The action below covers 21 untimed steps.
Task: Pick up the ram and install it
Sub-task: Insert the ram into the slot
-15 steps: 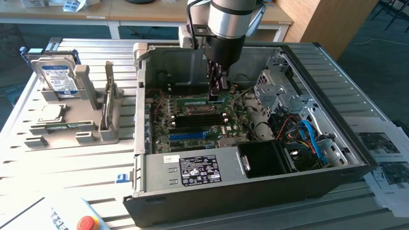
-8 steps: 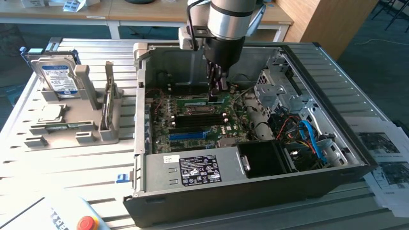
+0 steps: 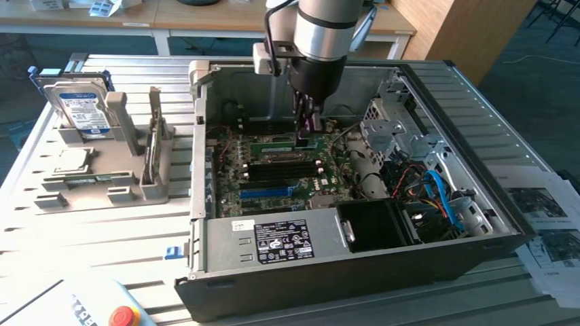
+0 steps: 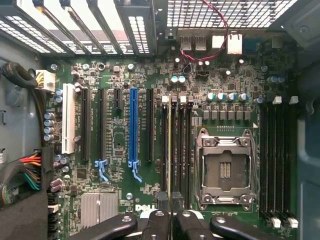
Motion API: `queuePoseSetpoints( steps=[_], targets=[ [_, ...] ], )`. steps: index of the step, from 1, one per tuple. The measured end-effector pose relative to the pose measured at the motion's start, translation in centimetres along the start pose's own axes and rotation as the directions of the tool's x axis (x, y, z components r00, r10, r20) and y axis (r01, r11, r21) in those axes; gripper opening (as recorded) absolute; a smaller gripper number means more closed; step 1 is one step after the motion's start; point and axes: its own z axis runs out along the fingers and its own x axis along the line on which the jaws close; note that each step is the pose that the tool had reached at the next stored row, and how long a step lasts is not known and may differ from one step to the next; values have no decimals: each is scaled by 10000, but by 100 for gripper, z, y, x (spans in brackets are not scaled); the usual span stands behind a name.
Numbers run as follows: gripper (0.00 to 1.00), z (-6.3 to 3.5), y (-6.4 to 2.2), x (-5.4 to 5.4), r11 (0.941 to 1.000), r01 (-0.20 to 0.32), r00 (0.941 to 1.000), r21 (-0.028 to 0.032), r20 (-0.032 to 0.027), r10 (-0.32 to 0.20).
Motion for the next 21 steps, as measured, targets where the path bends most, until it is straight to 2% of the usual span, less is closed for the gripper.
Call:
queuePoseSetpoints(
  steps=[16,21],
  targets=[
    [12,181,-3,-4,10000,0,10000,16,0,0],
    [12,192,-3,-4,10000,0,10000,16,-1,0]
  ],
)
